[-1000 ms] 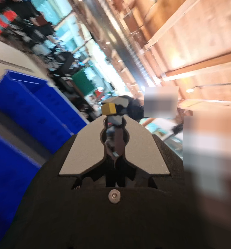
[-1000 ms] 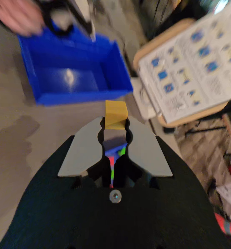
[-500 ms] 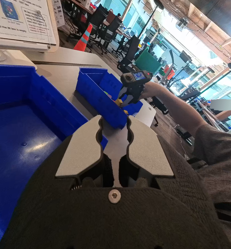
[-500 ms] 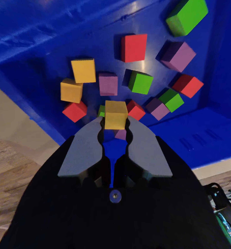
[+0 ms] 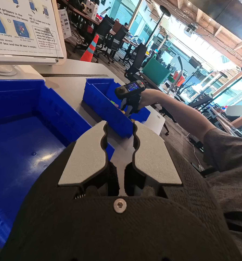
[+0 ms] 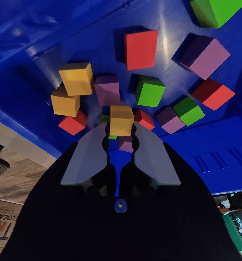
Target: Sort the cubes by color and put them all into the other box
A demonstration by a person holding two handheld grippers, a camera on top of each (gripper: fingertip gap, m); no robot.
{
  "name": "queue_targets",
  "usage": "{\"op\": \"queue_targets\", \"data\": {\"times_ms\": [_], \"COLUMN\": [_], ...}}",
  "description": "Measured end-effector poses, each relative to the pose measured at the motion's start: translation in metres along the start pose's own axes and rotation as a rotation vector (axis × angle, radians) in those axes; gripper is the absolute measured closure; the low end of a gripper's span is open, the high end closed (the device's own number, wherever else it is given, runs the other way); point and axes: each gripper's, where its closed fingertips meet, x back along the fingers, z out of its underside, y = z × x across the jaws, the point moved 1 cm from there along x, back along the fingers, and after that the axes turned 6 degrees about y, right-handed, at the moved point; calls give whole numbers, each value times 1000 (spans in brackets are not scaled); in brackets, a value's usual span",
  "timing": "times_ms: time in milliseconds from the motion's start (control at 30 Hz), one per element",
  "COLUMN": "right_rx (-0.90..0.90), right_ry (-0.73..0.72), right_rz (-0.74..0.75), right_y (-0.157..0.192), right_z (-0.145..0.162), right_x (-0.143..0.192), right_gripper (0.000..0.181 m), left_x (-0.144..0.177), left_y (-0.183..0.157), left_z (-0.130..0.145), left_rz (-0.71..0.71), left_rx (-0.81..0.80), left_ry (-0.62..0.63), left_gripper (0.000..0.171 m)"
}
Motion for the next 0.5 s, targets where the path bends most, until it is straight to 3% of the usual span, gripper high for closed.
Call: {"op": "queue_targets", "data": {"times_ms": [500], "right_rx": [-58], "right_ry": [30], "right_rz": [-74], "right_y": [-1], "right_z": [-6], "right_x": [-21], "right_gripper": [151], "left_x": [4], "left_y": [-2], "left_z": [-3], "left_rz": [14], "left_rx": [-4], "left_ry": [-8], "left_gripper": [138]}}
